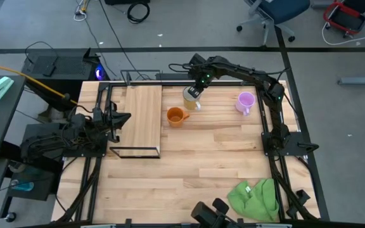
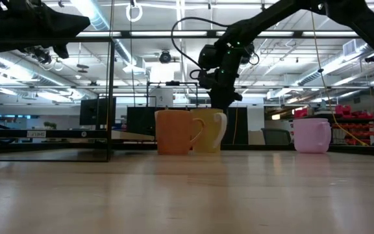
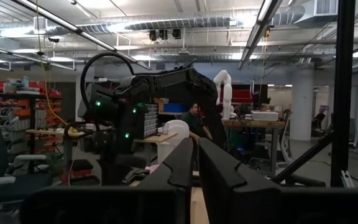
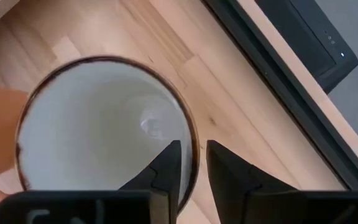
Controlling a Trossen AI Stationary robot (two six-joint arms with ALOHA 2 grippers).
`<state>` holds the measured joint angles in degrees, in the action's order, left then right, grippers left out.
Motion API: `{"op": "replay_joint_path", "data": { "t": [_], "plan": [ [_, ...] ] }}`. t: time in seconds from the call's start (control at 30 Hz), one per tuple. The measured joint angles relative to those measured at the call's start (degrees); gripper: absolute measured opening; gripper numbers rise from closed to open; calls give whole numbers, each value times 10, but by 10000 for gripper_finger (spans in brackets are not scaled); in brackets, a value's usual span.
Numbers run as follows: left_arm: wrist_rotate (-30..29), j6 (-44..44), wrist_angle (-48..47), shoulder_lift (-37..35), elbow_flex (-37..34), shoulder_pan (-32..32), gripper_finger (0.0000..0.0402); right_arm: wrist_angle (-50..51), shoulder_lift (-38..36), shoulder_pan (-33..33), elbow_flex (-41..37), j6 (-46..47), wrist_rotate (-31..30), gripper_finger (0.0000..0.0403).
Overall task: Stack small to large cups/mugs on shelf
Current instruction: Adjust the yellow mug
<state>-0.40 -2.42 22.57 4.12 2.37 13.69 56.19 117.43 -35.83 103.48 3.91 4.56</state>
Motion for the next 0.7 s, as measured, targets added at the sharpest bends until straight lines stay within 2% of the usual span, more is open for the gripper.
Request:
{"op": "replay_joint_path", "data": {
  "t": [0.1,0.3,0.47,0.7],
  "plan": [
    [0,1,0,0,0,0,27,0,0,0,0,-14,1,67],
    [0,1,-2,0,0,0,23,-17,0,0,0,-34,3,12],
    [-4,1,-2,0,0,0,27,-35,0,0,0,-46,4,15],
    [-15,3,-2,0,0,0,19,-72,0,0,0,-112,15,9]
  ]
}}
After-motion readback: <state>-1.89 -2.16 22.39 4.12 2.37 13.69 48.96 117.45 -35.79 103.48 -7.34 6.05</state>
